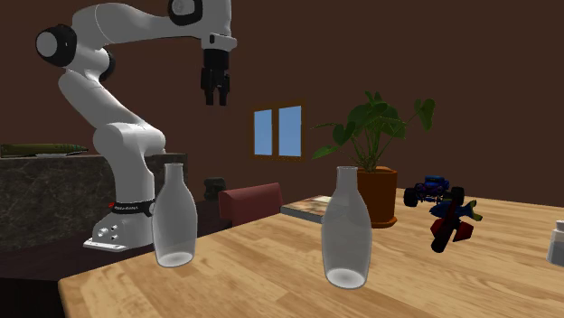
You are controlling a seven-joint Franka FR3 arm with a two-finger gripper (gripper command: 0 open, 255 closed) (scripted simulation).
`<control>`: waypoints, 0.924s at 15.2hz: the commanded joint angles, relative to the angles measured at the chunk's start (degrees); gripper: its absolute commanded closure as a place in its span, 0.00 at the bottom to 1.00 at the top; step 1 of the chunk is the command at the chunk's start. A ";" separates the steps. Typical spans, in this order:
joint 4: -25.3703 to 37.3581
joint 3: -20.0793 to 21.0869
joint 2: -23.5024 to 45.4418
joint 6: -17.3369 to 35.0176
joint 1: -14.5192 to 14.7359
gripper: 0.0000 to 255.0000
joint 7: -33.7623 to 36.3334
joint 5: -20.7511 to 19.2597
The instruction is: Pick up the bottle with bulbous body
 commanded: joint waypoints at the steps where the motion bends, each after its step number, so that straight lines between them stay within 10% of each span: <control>1: 0.00 0.00 0.00 0.00 0.00 0.00 0.00 0.00; 14: 9.19 -6.90 24.43 14.85 -0.70 0.00 -10.90 -4.60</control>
